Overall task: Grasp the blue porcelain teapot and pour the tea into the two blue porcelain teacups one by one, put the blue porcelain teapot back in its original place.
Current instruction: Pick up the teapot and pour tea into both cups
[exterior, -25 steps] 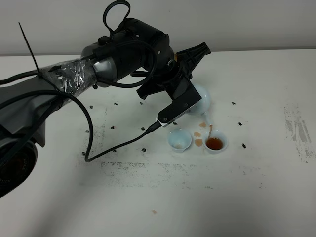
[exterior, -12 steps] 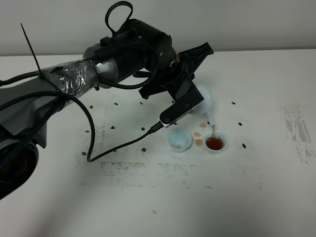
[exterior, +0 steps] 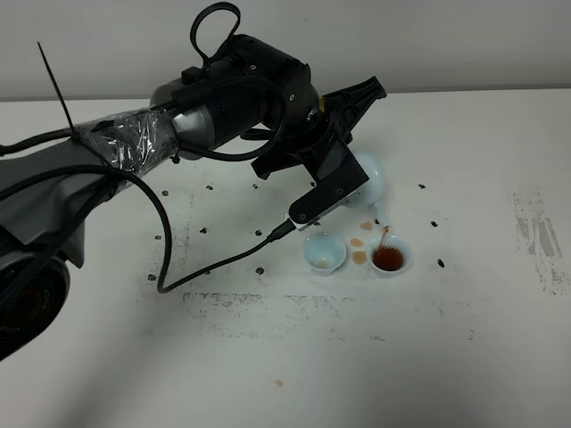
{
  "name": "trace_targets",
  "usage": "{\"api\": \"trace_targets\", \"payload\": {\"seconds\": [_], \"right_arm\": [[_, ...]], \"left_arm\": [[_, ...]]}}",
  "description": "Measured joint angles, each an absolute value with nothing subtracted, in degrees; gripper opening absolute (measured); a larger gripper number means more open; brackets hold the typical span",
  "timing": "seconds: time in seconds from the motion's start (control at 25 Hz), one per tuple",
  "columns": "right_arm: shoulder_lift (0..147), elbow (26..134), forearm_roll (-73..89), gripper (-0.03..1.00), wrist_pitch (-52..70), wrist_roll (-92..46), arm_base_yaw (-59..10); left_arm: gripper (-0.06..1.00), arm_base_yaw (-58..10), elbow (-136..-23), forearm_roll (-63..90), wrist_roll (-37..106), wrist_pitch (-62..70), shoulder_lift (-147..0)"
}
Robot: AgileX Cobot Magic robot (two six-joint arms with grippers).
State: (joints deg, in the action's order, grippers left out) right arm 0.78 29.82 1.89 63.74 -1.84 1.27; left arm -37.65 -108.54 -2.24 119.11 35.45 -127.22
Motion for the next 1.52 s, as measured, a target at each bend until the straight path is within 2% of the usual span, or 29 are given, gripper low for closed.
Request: {"api": "trace_targets", "payload": {"seconds": [1.52], "right_arm": [[0.78, 29.82, 1.93, 0.42, 63.74, -1.84, 1.27]], "left_arm": [[0.04, -37.65, -108.54, -3.72, 119.11, 35.21, -127.22]]}}
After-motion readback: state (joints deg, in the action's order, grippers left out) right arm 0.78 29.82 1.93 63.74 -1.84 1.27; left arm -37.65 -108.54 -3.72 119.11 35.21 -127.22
